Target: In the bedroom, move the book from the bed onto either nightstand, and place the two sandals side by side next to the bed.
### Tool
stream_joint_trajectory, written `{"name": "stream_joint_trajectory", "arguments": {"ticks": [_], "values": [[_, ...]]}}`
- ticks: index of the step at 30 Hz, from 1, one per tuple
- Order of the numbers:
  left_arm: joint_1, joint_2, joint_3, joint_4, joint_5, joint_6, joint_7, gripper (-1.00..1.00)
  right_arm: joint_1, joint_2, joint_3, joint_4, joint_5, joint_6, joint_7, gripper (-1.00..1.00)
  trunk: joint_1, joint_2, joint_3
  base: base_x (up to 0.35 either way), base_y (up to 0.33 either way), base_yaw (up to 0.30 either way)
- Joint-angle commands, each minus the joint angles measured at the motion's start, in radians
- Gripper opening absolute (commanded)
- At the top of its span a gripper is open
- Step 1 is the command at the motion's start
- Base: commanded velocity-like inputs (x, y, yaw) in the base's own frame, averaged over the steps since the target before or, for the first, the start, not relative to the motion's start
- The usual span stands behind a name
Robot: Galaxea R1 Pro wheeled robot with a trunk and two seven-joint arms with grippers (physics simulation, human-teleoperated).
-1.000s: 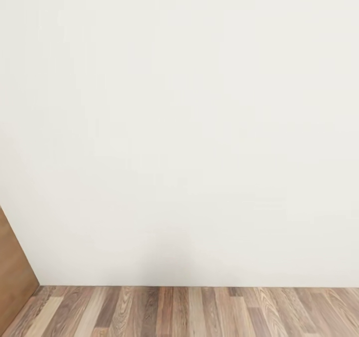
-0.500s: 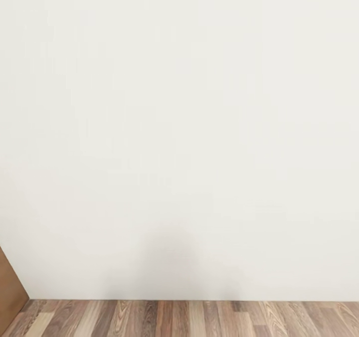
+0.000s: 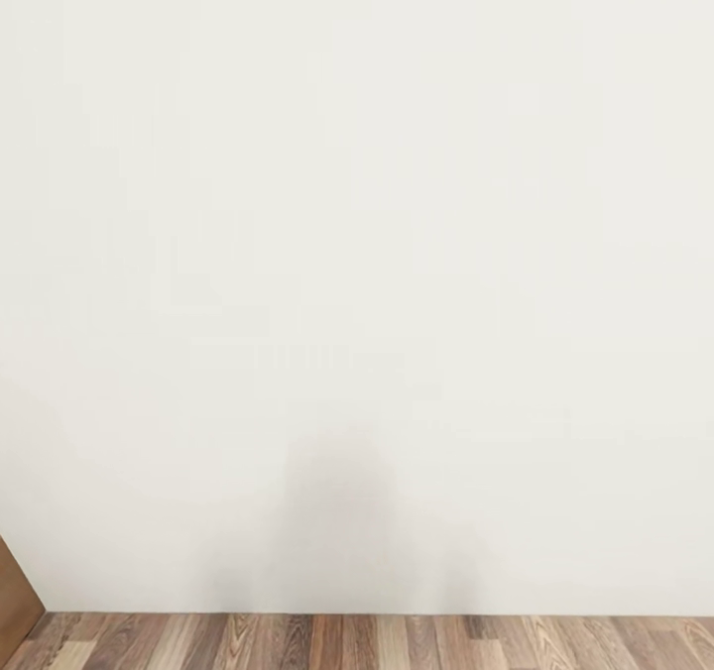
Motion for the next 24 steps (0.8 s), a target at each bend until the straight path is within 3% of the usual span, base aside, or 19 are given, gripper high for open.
{"name": "stream_joint_trajectory", "arguments": {"ticks": [1, 9, 24], "values": [[-0.001, 0.0, -0.004, 0.001, -0.003, -0.004, 0.001, 1.0, -0.001, 0.0, 0.001, 0.001, -0.001, -0.003, -0.001, 1.0, 0.0, -0.001, -0.001, 0.031, 0.0, -0.024], [-0.001, 0.0, -0.004, 0.0, -0.003, -0.004, 0.001, 1.0, -0.001, 0.0, 0.001, 0.001, -0.001, -0.003, -0.001, 1.0, 0.0, -0.001, -0.001, 0.015, 0.0, -0.088], [-0.001, 0.0, -0.004, 0.0, -0.003, -0.005, 0.001, 1.0, -0.001, 0.0, 0.001, 0.002, -0.001, -0.003, -0.001, 1.0, 0.0, -0.001, -0.001, 0.001, 0.0, -0.229]]}}
